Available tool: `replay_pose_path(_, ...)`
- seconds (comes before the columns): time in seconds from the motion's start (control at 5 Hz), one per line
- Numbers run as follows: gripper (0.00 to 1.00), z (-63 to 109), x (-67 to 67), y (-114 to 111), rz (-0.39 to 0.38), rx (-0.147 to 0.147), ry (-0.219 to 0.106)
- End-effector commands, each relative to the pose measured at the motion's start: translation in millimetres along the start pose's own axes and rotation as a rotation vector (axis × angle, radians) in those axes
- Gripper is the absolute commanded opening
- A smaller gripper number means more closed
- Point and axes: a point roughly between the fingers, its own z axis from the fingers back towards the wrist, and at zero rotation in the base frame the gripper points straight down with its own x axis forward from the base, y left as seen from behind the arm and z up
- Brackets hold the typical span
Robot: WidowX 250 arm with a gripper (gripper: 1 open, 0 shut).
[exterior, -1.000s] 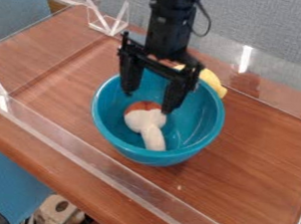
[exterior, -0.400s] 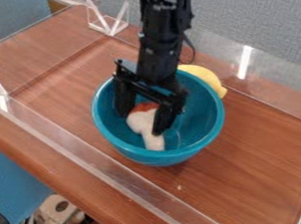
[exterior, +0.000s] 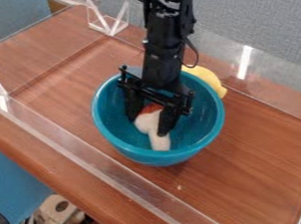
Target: Remove the mushroom from the blue bowl and put it on the table
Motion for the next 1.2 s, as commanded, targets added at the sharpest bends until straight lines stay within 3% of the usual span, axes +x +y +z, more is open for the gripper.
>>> replay_pose_path(0.0,0.00,10.0,10.9,-10,0.004,-0.010,-0.058)
replay_pose_path(0.4,0.00,29.6,11.9,-7,-0.147,-0.010,-0.073)
replay_pose_path(0.8,0.00,32.6,13.1,25,-0.225,-0.012,-0.074)
replay_pose_path(1.0,0.00,31.1,16.4,14,-0.287,-0.017,-0.080)
